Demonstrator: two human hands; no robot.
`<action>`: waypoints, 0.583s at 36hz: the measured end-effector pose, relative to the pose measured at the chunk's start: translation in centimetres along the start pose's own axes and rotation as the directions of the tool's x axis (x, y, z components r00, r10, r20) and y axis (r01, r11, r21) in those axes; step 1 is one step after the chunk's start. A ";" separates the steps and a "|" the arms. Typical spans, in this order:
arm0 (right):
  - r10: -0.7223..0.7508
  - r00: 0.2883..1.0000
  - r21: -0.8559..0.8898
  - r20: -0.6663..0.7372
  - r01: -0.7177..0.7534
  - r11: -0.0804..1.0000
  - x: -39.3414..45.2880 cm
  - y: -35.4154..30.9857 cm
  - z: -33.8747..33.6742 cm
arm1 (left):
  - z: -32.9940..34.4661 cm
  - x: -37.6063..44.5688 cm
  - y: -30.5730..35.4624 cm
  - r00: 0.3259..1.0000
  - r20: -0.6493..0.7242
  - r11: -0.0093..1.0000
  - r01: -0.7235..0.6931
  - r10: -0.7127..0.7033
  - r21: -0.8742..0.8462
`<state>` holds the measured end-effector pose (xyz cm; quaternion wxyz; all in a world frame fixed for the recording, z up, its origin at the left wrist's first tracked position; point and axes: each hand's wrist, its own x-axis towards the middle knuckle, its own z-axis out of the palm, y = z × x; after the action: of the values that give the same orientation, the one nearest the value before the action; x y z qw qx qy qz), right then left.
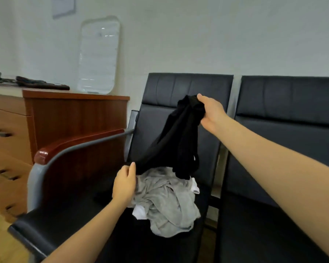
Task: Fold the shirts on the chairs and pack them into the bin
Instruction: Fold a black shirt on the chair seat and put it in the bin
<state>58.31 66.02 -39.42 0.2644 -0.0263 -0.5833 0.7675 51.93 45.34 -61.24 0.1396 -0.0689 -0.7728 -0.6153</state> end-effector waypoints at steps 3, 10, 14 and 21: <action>-0.038 0.999 0.104 0.022 0.035 0.994 -1.7 -4.6 -1.4 | 0.6 -1.9 6.0 0.971 -0.142 0.975 -0.207 0.194 -0.082; -0.160 0.986 0.213 0.054 0.146 0.966 -7.5 -13.1 -5.4 | 4.9 -7.0 18.4 0.877 0.138 0.888 -0.458 0.460 -0.048; -0.164 0.986 0.182 -0.019 0.165 0.969 -9.4 -15.9 -9.8 | 7.1 -11.4 22.4 0.892 0.282 0.929 -0.300 0.354 -0.216; -0.151 0.945 0.016 -0.289 0.163 0.987 -13.8 -18.9 -21.8 | 11.0 -18.4 27.7 0.915 0.359 0.882 0.009 0.182 -0.471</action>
<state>84.86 82.59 -32.88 0.4068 -0.0853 -0.5239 0.7435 75.68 63.72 -43.22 -0.0107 -0.2574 -0.6117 -0.7479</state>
